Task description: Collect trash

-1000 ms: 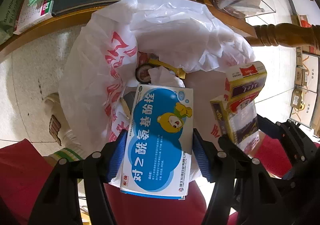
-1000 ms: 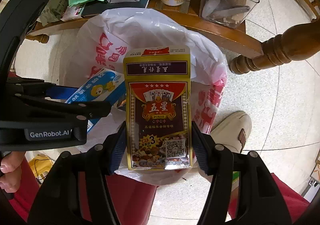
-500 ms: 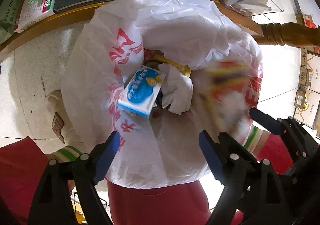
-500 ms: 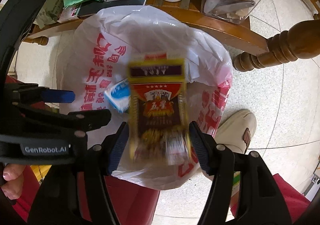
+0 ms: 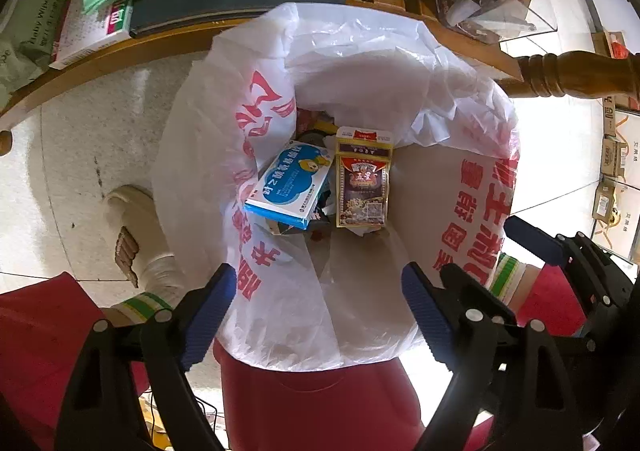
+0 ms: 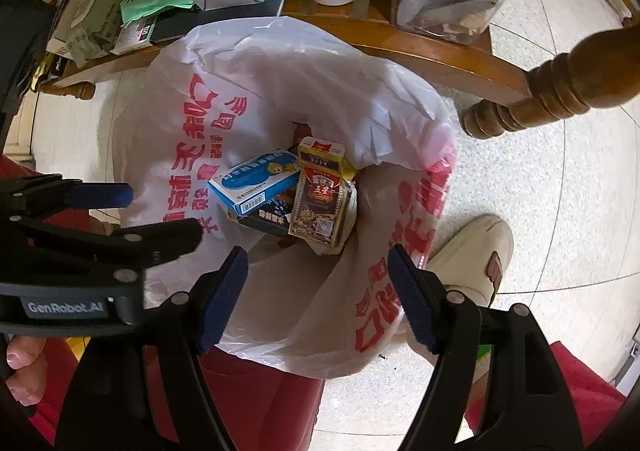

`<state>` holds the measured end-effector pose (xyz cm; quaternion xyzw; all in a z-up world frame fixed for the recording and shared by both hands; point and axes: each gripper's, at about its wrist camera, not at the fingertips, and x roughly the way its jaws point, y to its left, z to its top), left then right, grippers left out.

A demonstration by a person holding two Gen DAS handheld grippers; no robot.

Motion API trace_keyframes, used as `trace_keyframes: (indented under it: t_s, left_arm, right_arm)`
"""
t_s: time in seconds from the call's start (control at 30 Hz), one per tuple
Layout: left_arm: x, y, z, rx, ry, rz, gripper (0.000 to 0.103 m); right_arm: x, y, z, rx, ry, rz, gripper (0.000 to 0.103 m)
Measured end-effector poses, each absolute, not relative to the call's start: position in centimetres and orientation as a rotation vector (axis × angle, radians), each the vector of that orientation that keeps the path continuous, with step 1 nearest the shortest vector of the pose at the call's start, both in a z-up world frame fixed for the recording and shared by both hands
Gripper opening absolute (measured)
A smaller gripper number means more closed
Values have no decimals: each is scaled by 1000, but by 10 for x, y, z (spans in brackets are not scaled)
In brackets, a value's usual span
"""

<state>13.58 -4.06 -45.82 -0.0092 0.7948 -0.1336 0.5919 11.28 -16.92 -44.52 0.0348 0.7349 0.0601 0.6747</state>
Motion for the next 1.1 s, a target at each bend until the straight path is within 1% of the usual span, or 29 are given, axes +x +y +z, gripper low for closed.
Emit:
trace_keyframes:
  t_s: [0.13,0.27,0.4,0.47,0.67,0.87,1.0,1.1]
  left_arm:
    - [135,-36,-449,-32,1829,-300,83]
    - [133,-30,-434,-36,1779,-274,88]
    - [128,-29,-410,9,1698,-248,88]
    - [123,-30,-397,28,1657,-247,88]
    - [110,-34,-363,84,1553,-232,88]
    - [91,-38,-318,121,1413,-206,88]
    - [75,-39,-277,127,1285,-178,88]
    - [65,-37,-244,133,1189,-160,88]
  right_arm:
    - [109,-178,-434,100,1623,101,71]
    - [104,-186,-421,116,1595,72,75]
    - [97,-189,-393,100,1516,33,77]
    - [93,-188,-376,78,1461,11,82]
    - [79,-181,-335,37,1348,-20,84]
    - [57,-179,-289,49,1228,-43,85]
    - [35,-174,-250,29,1092,-67,86]
    - [20,-173,-220,43,1004,-81,88]
